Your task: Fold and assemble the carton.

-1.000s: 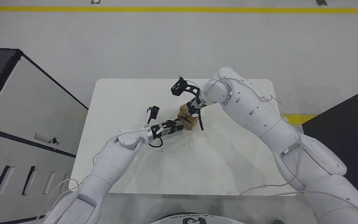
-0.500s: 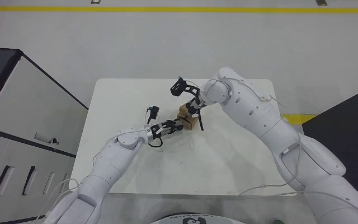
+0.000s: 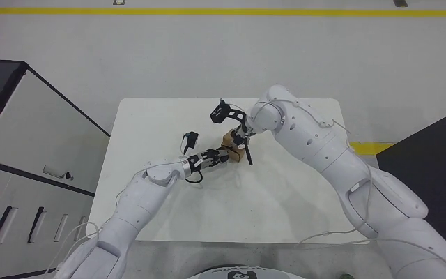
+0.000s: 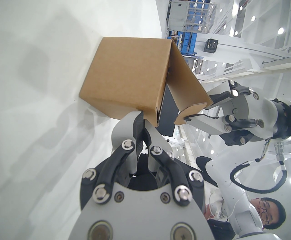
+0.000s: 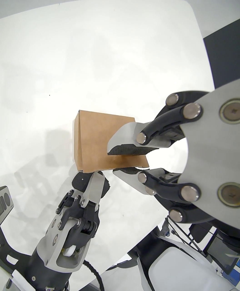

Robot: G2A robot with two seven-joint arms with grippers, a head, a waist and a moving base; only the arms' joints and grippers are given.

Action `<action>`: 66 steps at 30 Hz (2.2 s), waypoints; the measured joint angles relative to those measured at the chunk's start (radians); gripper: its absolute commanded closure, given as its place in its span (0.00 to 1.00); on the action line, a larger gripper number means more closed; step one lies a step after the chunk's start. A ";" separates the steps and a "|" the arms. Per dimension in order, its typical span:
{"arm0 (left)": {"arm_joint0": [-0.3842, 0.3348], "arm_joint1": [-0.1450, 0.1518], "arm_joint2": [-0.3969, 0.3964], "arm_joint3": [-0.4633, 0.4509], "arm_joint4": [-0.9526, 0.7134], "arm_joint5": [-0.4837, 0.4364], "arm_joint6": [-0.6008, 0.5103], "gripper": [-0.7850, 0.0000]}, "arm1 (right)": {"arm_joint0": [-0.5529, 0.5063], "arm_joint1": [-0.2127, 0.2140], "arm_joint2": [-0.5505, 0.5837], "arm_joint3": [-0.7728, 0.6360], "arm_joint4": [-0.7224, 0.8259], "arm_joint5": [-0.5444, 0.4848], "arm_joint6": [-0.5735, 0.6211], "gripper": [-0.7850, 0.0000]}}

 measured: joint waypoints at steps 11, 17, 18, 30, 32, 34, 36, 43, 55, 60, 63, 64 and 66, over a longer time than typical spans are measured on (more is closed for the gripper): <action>0.002 -0.001 -0.001 0.002 0.000 -0.004 -0.001 1.00 | -0.002 -0.013 -0.018 0.003 -0.032 0.014 -0.003 0.94; 0.002 -0.001 -0.001 0.002 0.001 -0.004 -0.004 1.00 | -0.005 -0.018 -0.020 0.005 -0.043 0.017 -0.004 0.95; 0.002 -0.001 -0.002 0.002 0.001 -0.004 -0.004 1.00 | -0.005 -0.018 -0.020 0.005 -0.045 0.018 -0.004 0.95; 0.005 0.000 -0.005 -0.002 -0.001 -0.004 -0.005 1.00 | -0.006 -0.027 -0.021 0.011 -0.067 0.021 -0.004 0.93; 0.005 0.000 -0.006 -0.002 -0.001 -0.004 -0.005 1.00 | -0.006 -0.028 -0.020 0.012 -0.073 0.024 -0.008 0.92; 0.005 0.000 -0.006 -0.002 0.000 -0.004 -0.006 1.00 | -0.006 -0.029 -0.018 0.013 -0.081 0.027 -0.011 0.89; 0.005 0.000 -0.006 -0.002 0.000 -0.004 -0.006 1.00 | -0.006 -0.029 -0.016 0.013 -0.088 0.029 -0.014 0.84; 0.001 0.000 -0.007 0.002 -0.001 -0.003 -0.007 1.00 | -0.009 -0.028 -0.008 0.008 -0.111 0.034 -0.016 0.79; -0.004 -0.002 -0.007 0.011 -0.008 -0.008 -0.011 1.00 | -0.016 -0.028 -0.004 -0.009 -0.157 0.020 -0.003 0.78; -0.006 -0.003 -0.007 0.014 -0.008 -0.009 -0.012 1.00 | -0.020 -0.031 -0.011 -0.013 -0.178 0.012 -0.003 0.84; -0.007 -0.003 -0.007 0.016 -0.009 -0.010 -0.013 1.00 | -0.022 -0.033 -0.013 -0.014 -0.190 0.010 -0.007 0.87; -0.008 -0.003 -0.007 0.017 -0.009 -0.010 -0.013 1.00 | -0.022 -0.033 -0.013 -0.014 -0.194 0.009 -0.009 0.88; -0.008 -0.003 -0.007 0.018 -0.009 -0.010 -0.014 1.00 | -0.023 -0.034 -0.013 -0.013 -0.198 0.008 -0.010 0.91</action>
